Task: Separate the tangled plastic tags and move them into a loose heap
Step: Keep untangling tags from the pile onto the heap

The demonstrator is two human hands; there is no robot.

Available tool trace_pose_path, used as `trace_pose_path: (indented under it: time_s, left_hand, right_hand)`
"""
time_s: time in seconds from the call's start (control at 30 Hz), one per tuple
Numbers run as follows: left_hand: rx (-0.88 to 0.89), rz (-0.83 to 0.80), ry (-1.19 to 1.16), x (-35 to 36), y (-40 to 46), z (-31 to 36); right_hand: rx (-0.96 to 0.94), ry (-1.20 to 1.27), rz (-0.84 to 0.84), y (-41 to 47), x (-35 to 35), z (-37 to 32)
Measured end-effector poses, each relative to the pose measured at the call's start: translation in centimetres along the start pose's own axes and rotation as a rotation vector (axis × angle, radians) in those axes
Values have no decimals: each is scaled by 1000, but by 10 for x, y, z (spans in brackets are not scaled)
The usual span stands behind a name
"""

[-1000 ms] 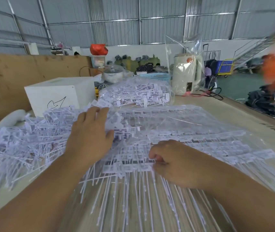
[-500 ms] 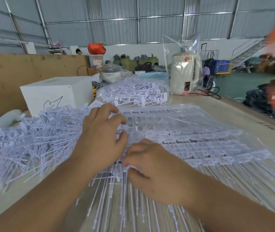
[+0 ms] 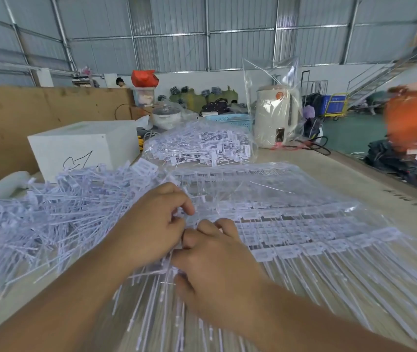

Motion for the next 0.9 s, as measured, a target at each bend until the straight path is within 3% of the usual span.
trace_pose_path:
  time_s: [0.2, 0.33, 0.57, 0.73, 0.8, 0.9]
  left_hand:
    - [15, 38, -74, -9, 1, 1]
    - [-73, -47, -334, -6, -1, -1]
    - [70, -460, -43, 33, -16, 11]
    - [115, -682, 15, 47, -28, 8]
    - [151, -723, 33, 49, -33, 14]
    - [162, -662, -5, 48, -28, 17]
  right_hand:
    - [-45, 48, 324, -4, -39, 3]
    - [-43, 67, 451, -6, -63, 14]
    - [139, 196, 93, -2, -33, 44]
    - [198, 255, 93, -2, -35, 51]
    - [221, 266, 69, -3, -34, 53]
    - [244, 303, -19, -4, -25, 55]
Point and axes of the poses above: each hand's wrist, its own y-axis towards the middle knuckle, its own x-axis out of the palm, z = x × y, the point moved 9 cm from there along y, towards the middle knuckle, and after that the axes turned 14 degrees about y, right-handed, at the moved point
